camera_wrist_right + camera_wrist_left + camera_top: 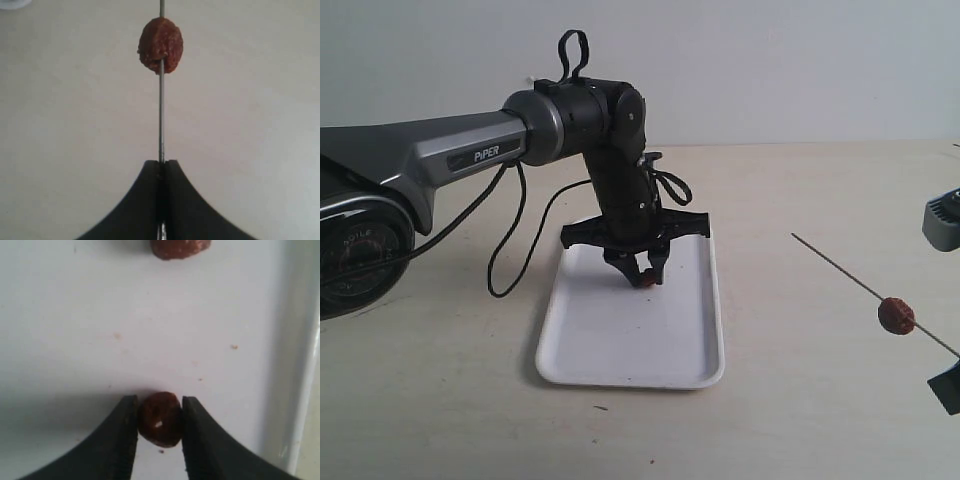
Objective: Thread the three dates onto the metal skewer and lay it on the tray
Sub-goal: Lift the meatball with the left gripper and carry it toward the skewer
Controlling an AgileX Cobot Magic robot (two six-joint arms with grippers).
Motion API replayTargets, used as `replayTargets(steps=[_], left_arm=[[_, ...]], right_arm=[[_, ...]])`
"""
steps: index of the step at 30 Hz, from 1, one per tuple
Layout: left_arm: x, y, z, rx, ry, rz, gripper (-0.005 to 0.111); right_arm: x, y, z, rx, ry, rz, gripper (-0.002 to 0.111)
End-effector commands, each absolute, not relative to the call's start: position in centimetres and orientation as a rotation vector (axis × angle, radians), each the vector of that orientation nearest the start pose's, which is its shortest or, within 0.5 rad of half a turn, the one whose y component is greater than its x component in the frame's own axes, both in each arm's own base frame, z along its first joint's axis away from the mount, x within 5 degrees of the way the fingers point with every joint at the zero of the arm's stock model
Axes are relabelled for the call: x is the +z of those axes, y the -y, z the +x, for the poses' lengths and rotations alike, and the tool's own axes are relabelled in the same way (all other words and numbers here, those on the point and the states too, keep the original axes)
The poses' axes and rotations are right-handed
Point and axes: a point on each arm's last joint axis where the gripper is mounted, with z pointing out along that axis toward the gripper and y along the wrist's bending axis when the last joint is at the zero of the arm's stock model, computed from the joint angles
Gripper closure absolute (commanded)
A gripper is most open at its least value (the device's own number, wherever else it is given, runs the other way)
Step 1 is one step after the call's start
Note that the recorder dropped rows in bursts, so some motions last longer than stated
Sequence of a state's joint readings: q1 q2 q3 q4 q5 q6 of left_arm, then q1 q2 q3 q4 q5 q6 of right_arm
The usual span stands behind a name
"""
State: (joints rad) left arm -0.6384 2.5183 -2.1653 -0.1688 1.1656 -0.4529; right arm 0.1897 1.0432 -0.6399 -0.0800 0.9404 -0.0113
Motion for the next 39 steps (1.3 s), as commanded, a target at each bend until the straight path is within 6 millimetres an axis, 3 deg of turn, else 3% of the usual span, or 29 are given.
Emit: replayTargets(steps=[1,15,22,28,32,39], left_arm=[[12.1,31.6,40.3,-0.313,-3.091,0.209,0.076],[12.1,31.6,40.3,-0.312,-3.088,0.235,0.085],[14.4,32.1,40.9,-0.343,-2.944,0.596,0.085],[18.6,32.0,40.8,-0.315,-2.663,1.148,0.085],[20.9,31.8,40.5,-0.289,-2.499,1.356,0.085],[22.6,31.8,40.1,-0.267,-2.251,1.644,0.085]], right_arm=[[24.6,-2.4,16.4,-0.07,-2.774,-0.341,0.108],[24.6,-2.4,16.4,-0.07,-2.77,-0.341,0.108],[24.6,-2.5,16.3,-0.053,-2.787,-0.33,0.108],[24.4,-3.2,15.8,0.07,-2.831,-0.343,0.108],[24.4,-3.8,15.5,0.167,-2.846,-0.373,0.108],[24.5,-4.4,15.1,0.255,-2.861,-0.429,0.108]])
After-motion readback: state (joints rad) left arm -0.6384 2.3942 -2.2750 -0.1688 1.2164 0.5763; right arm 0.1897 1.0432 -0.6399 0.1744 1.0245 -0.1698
